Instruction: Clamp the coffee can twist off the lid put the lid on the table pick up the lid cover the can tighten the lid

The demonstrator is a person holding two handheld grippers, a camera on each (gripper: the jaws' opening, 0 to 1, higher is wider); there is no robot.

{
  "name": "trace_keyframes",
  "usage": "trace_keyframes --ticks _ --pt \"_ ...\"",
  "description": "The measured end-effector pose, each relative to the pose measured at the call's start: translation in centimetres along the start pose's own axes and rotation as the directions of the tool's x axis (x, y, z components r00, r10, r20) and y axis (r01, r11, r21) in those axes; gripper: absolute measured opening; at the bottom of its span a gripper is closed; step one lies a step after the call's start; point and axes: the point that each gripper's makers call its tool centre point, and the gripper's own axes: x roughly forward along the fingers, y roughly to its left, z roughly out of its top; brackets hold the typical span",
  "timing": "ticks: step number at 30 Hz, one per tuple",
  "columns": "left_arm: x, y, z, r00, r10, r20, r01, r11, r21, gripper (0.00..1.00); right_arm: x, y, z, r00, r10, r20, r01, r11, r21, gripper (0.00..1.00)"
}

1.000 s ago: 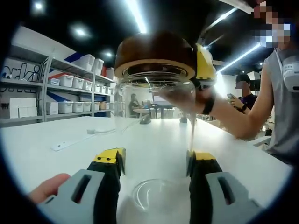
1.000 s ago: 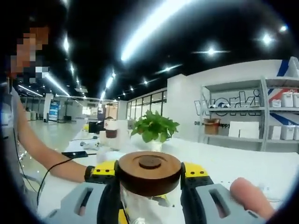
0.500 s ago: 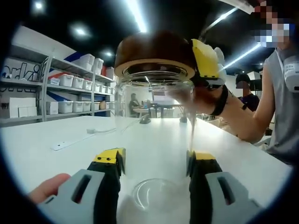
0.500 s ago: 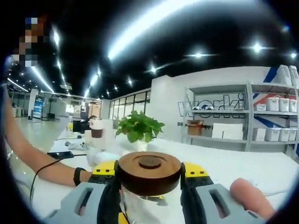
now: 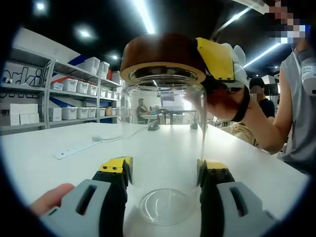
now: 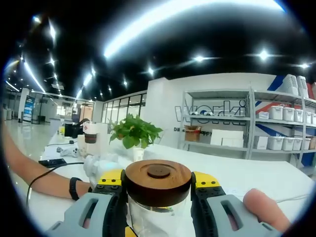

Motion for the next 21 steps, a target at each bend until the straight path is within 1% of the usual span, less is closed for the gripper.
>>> trace_keyframes --ticks 8,21 --pt "-0.04 0.00 -0.02 1.000 0.002 -0.001 -0.002 1.000 0.002 0.48 -0.04 -0.12 -0.07 0.993 -0.118 0.009 0.118 0.993 -0.002 0.46" --pt "-0.06 0.01 -0.08 1.000 0.005 -0.002 -0.005 1.000 0.004 0.48 0.02 -0.46 -0.08 0.986 -0.167 0.006 0.167 0.986 -0.014 0.46"
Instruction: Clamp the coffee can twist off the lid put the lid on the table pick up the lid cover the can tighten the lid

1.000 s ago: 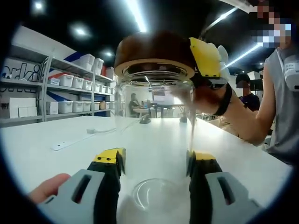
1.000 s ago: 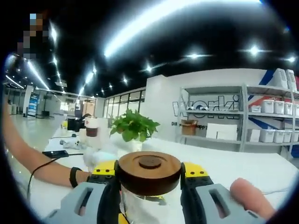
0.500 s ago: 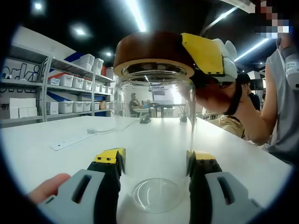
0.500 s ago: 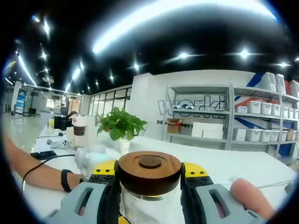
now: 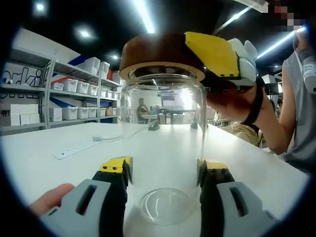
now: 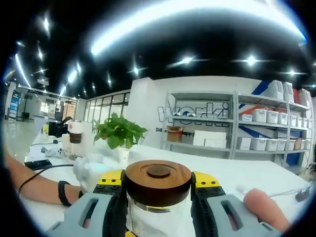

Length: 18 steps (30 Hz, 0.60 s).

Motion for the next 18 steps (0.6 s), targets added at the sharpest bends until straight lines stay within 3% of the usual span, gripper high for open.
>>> trace_keyframes --ticks 18 --pt "0.04 -0.09 -0.02 1.000 0.000 -0.003 0.000 1.000 0.001 0.48 -0.20 -0.22 -0.01 0.992 -0.124 0.032 0.123 0.992 0.011 0.46"
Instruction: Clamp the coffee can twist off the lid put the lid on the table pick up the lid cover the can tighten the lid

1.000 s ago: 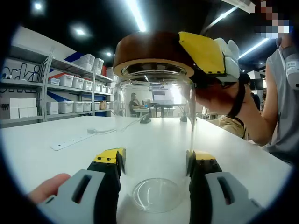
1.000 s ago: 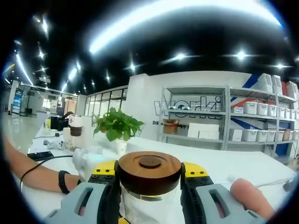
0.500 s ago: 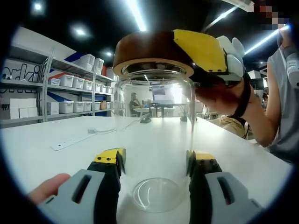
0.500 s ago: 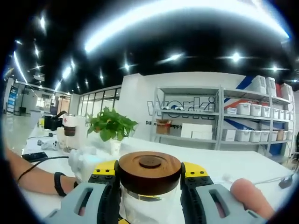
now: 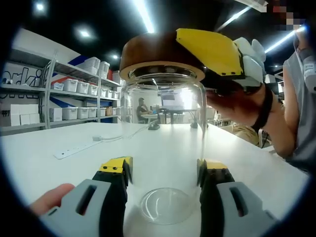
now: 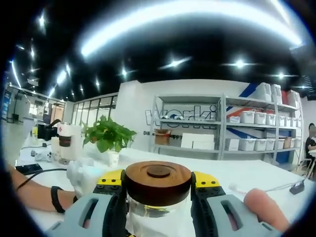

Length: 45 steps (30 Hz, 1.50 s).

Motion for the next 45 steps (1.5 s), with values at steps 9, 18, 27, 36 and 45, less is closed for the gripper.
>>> trace_keyframes --ticks 9,18,27,36,45 --pt "0.0 0.0 0.0 1.000 0.001 -0.001 -0.001 1.000 -0.002 0.48 -0.1 0.0 0.1 0.998 -0.055 0.017 0.055 0.998 -0.012 0.46" --pt "0.0 0.0 0.0 1.000 0.003 -0.001 -0.003 1.000 0.001 0.48 -0.1 -0.1 0.1 0.997 -0.077 0.019 0.077 0.997 -0.018 0.46" --pt "0.0 0.0 0.0 1.000 0.001 -0.002 -0.001 1.000 0.001 0.48 -0.5 0.3 0.1 1.000 0.014 0.024 -0.014 1.000 0.010 0.56" --pt "0.1 0.0 0.0 1.000 -0.002 -0.002 0.002 1.000 0.001 0.48 -1.6 -0.1 -0.2 0.941 0.338 0.009 -0.338 0.941 0.010 0.59" --pt "0.1 -0.1 -0.1 1.000 -0.007 -0.002 0.007 1.000 0.002 0.48 -0.4 -0.1 1.0 0.793 0.609 0.006 -0.608 0.791 0.070 0.57"
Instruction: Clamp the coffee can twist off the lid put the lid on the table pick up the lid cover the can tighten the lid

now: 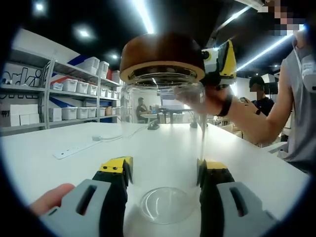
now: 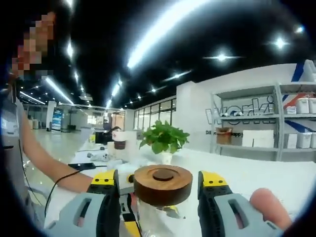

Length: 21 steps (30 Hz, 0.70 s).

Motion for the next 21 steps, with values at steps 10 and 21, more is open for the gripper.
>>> trace_keyframes --ticks 10,21 --pt "-0.1 -0.1 0.0 1.000 -0.004 -0.001 0.004 1.000 0.001 0.48 0.6 -0.1 -1.2 1.000 0.005 -0.026 -0.004 1.000 0.022 0.46" --pt "-0.1 -0.1 0.0 1.000 -0.005 -0.003 0.005 1.000 0.001 0.48 0.5 0.3 -1.3 0.994 -0.113 -0.013 0.113 0.994 -0.002 0.45"
